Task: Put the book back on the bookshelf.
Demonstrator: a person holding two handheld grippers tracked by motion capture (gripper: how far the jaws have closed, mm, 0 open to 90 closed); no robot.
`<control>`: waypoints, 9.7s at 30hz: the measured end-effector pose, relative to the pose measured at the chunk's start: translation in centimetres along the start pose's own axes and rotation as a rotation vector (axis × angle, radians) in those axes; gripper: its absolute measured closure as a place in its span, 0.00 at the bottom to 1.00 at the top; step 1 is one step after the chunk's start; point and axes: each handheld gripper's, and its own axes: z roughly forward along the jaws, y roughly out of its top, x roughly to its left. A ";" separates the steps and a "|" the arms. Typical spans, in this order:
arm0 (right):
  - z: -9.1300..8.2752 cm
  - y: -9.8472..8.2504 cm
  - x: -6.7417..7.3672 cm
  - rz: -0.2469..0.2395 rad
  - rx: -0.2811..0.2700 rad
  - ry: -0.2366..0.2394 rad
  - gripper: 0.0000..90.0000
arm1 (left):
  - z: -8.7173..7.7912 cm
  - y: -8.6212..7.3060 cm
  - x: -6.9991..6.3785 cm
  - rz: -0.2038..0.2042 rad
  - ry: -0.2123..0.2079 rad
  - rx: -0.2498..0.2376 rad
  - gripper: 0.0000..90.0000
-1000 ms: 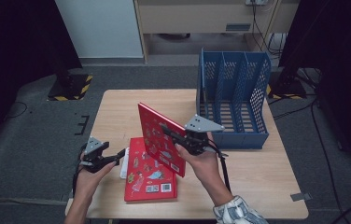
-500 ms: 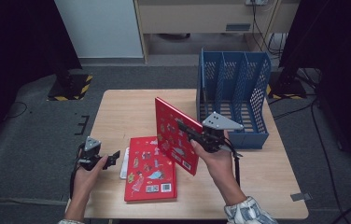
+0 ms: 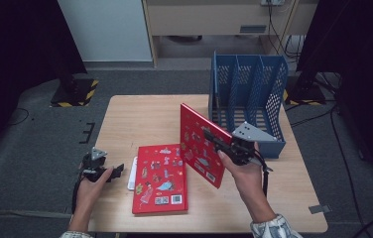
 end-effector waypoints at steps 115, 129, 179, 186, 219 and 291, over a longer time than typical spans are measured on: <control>-5.2 9.1 -10.0 0.030 -0.004 -0.400 0.89 | 0.6 -0.4 -0.6 -0.020 0.014 0.029 0.00; -4.2 9.0 -11.1 0.034 0.001 -0.438 0.89 | 0.7 -0.3 -0.6 -0.021 0.014 0.028 0.00; 2.7 6.8 -16.8 0.041 -0.007 -0.547 0.89 | 0.7 -0.2 -0.7 -0.023 0.017 0.029 0.00; 3.6 6.0 -17.0 0.050 -0.004 -0.553 0.89 | 0.8 -0.2 -0.7 -0.023 0.018 0.029 0.00; 5.1 2.3 -17.8 0.065 0.061 -0.602 0.88 | 0.8 -0.2 -0.8 -0.021 0.016 0.029 0.00; 4.0 2.5 -15.2 0.010 0.129 -0.620 0.89 | 0.8 -0.1 -1.2 -0.012 0.007 0.028 0.00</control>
